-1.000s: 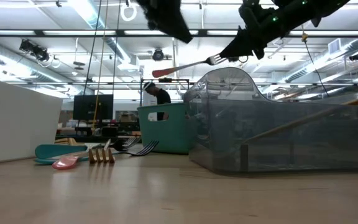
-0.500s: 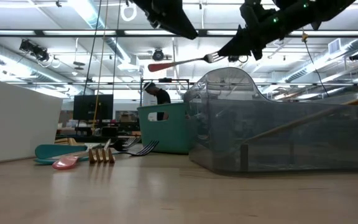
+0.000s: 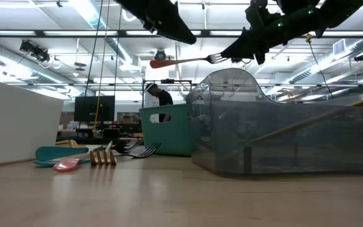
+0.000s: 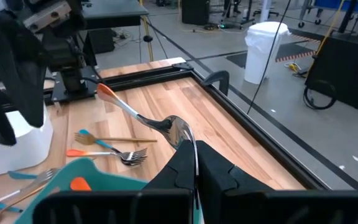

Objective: Sort silverware by color (type)
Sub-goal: Put the orange silver fork into the blue bin

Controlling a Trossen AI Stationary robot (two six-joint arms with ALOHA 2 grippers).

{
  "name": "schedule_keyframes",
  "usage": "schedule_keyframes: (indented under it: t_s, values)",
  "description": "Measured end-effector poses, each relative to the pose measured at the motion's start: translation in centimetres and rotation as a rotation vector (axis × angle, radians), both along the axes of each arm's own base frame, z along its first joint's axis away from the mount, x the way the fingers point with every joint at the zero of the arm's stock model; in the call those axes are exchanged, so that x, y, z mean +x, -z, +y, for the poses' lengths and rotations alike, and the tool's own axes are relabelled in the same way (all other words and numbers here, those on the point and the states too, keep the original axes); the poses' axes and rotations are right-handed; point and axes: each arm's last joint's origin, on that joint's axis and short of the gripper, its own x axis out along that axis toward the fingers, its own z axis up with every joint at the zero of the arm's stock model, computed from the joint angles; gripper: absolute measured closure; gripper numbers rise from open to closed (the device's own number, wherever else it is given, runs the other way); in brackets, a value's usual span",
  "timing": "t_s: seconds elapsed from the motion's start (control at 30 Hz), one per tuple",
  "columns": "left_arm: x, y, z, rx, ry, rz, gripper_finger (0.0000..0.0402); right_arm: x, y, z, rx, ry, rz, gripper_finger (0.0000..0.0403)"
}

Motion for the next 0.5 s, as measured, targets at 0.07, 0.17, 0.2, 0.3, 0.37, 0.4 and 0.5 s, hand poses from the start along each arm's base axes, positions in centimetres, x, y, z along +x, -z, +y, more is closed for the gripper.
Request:
schedule_keyframes:
  t_s: [0.07, 0.17, 0.2, 0.3, 0.37, 0.4, 0.5]
  values:
    - [-0.8, 0.5, 0.1, -0.007, -0.002, -0.039, 0.0296, 0.0, 0.0, 0.0, 0.000, 0.001, 0.001, 0.0393]
    - [-2.0, 1.0, 0.3, -0.023, -0.005, -0.098, 0.0296, 0.0, 0.0, -0.1, -0.002, 0.005, 0.005, 0.0393]
    - [-2.6, 1.2, 0.3, -0.025, -0.006, -0.107, 0.0296, 0.0, 0.1, -0.1, -0.003, 0.005, 0.007, 0.0393]
    - [-4.4, 0.9, 0.7, -0.029, -0.020, -0.175, 0.0296, -0.1, 0.1, -0.2, -0.003, 0.011, 0.008, 0.0393]
    - [-5.7, 0.8, 1.1, -0.030, -0.041, -0.211, 0.0296, -0.1, 0.0, -0.2, -0.005, 0.012, 0.001, 0.0393]
    - [-6.1, 0.7, 1.4, -0.035, -0.050, -0.230, 0.0296, -0.1, -0.1, -0.2, -0.007, 0.011, -0.005, 0.0393]
    - [-7.4, 0.6, 2.1, -0.035, -0.075, -0.269, 0.0296, 0.0, -0.3, -0.2, -0.009, 0.006, -0.032, 0.0393]
